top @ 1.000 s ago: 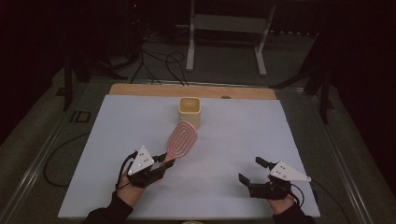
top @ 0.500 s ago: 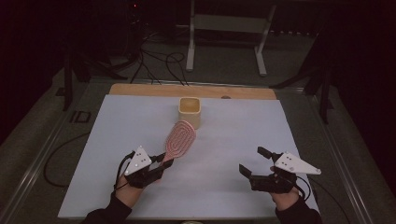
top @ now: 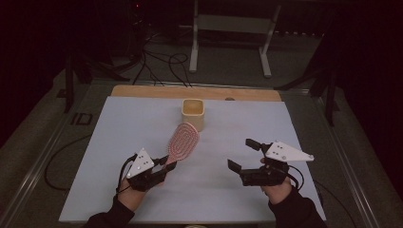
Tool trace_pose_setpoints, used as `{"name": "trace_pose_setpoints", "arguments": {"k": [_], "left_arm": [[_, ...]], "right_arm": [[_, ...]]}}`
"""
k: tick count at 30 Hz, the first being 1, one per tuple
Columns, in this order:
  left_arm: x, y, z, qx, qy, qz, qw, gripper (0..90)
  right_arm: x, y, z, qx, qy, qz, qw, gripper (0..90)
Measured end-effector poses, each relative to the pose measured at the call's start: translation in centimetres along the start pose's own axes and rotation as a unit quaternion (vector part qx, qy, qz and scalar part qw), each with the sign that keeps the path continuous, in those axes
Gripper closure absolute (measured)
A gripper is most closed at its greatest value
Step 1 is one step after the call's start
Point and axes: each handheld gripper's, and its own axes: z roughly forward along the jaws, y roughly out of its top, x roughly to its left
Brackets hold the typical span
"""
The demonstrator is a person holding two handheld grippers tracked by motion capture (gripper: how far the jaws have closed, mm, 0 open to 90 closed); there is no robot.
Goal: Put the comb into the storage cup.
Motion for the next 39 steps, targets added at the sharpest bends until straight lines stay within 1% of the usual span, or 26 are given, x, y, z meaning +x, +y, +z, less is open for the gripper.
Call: {"name": "trace_pose_setpoints", "arguments": {"k": [1, 2, 3, 4, 6, 9, 10, 12, 13, 14, 17, 18, 21, 22, 24, 26, 29, 30, 31, 32, 33, 34, 36, 37, 38, 39], "left_arm": [[-0.1, 0.0, 0.0, -0.001, 0.003, 0.001, 1.0, 71.3], [-0.1, 0.0, 0.0, -0.002, 0.0, 0.002, 1.0, 71.3], [-0.1, 0.0, 0.0, -0.002, 0.0, 0.003, 1.0, 71.3], [-0.1, 0.0, 0.0, -0.002, 0.002, 0.005, 1.0, 71.3], [-0.2, 0.1, 0.0, -0.003, -0.002, 0.004, 1.0, 71.3], [-0.3, 0.1, 0.1, -0.002, -0.002, 0.007, 1.0, 71.3], [-0.3, 0.1, 0.1, -0.002, -0.001, 0.007, 1.0, 71.3], [-0.3, 0.0, 0.1, -0.001, -0.002, 0.006, 1.0, 71.3], [-0.3, 0.0, 0.1, -0.001, -0.001, 0.008, 1.0, 71.3], [-0.3, 0.1, 0.1, -0.002, -0.002, 0.007, 1.0, 71.3], [-0.3, 0.1, 0.1, -0.002, -0.002, 0.006, 1.0, 71.3], [-0.3, 0.0, 0.1, -0.002, -0.003, 0.007, 1.0, 71.3], [-0.2, 0.0, 0.1, -0.003, -0.003, 0.003, 1.0, 71.3], [-0.2, 0.0, 0.1, -0.001, -0.005, 0.002, 1.0, 71.3], [-0.2, 0.0, 0.2, 0.0, -0.005, 0.003, 1.0, 71.3], [-0.2, 0.0, 0.2, -0.001, -0.006, 0.002, 1.0, 71.3], [-0.2, -0.1, 0.2, 0.0, -0.007, 0.003, 1.0, 71.3], [-0.3, -0.1, 0.2, 0.0, -0.006, 0.004, 1.0, 71.3], [-0.2, -0.1, 0.2, -0.001, -0.006, 0.003, 1.0, 71.3], [-0.2, -0.1, 0.2, -0.001, -0.005, 0.002, 1.0, 71.3], [-0.2, -0.1, 0.2, -0.001, -0.005, 0.002, 1.0, 71.3], [-0.2, -0.1, 0.2, -0.002, -0.006, 0.002, 1.0, 71.3], [-0.2, -0.1, 0.2, -0.003, -0.006, 0.003, 1.0, 71.3], [-0.2, -0.1, 0.2, -0.003, -0.005, 0.002, 1.0, 71.3], [-0.2, -0.1, 0.2, -0.003, -0.005, 0.002, 1.0, 71.3], [-0.2, -0.1, 0.2, -0.001, -0.005, 0.004, 1.0, 71.3]], "right_arm": [[0.0, 0.0, 0.0, 0.0, 0.0, 0.0, 1.0, 7.7], [0.1, 0.4, 0.5, -0.003, 0.006, 0.007, 1.0, 7.7], [0.1, 0.4, 0.5, -0.003, 0.006, 0.007, 1.0, 7.7], [0.3, 0.7, 1.0, -0.006, 0.009, 0.01, 0.9999, 7.7], [0.3, 0.8, 1.2, -0.005, 0.01, 0.011, 0.9999, 7.7], [0.5, 1.3, 1.9, -0.005, 0.016, 0.016, 0.9997, 7.8], [0.5, 1.7, 2.4, -0.007, 0.023, 0.021, 0.9995, 7.8], [0.5, 1.9, 2.6, -0.009, 0.025, 0.024, 0.9994, 7.7], [0.5, 2.1, 2.8, -0.008, 0.031, 0.027, 0.9991, 7.8], [0.5, 2.5, 3.3, -0.011, 0.027, 0.027, 0.9992, 7.7], [0.5, 2.7, 3.7, -0.016, 0.03, 0.033, 0.9989, 7.8], [0.5, 2.9, 4.1, -0.017, 0.028, 0.035, 0.9988, 7.8], [0.5, 3.1, 4.6, -0.009, 0.025, 0.032, 0.9991, 7.9], [0.5, 3.2, 5.1, -0.01, 0.03, 0.04, 0.9987, 7.9], [0.5, 3.3, 5.3, -0.011, 0.034, 0.045, 0.9984, 7.9], [0.6, 3.5, 6.0, -0.009, 0.042, 0.051, 0.9978, 8.3], [0.7, 3.6, 6.5, -0.003, 0.049, 0.052, 0.9975, 8.3], [0.9, 3.7, 7.0, -0.003, 0.057, 0.06, 0.9965, 8.3], [0.9, 3.7, 7.0, -0.003, 0.057, 0.06, 0.9965, 8.3], [1.0, 3.8, 7.5, -0.006, 0.054, 0.072, 0.9959, 8.3], [1.0, 3.8, 7.5, -0.006, 0.054, 0.072, 0.9959, 8.3], [1.1, 3.9, 7.9, -0.005, 0.053, 0.087, 0.9948, 8.3], [1.1, 4.0, 8.1, -0.005, 0.053, 0.091, 0.9944, 8.3], [1.2, 4.0, 8.6, -0.003, 0.051, 0.101, 0.9936, 8.3], [1.2, 4.0, 8.8, -0.003, 0.049, 0.104, 0.9934, 8.3], [1.3, 4.0, 9.0, -0.002, 0.047, 0.111, 0.9926, 8.3]]}}
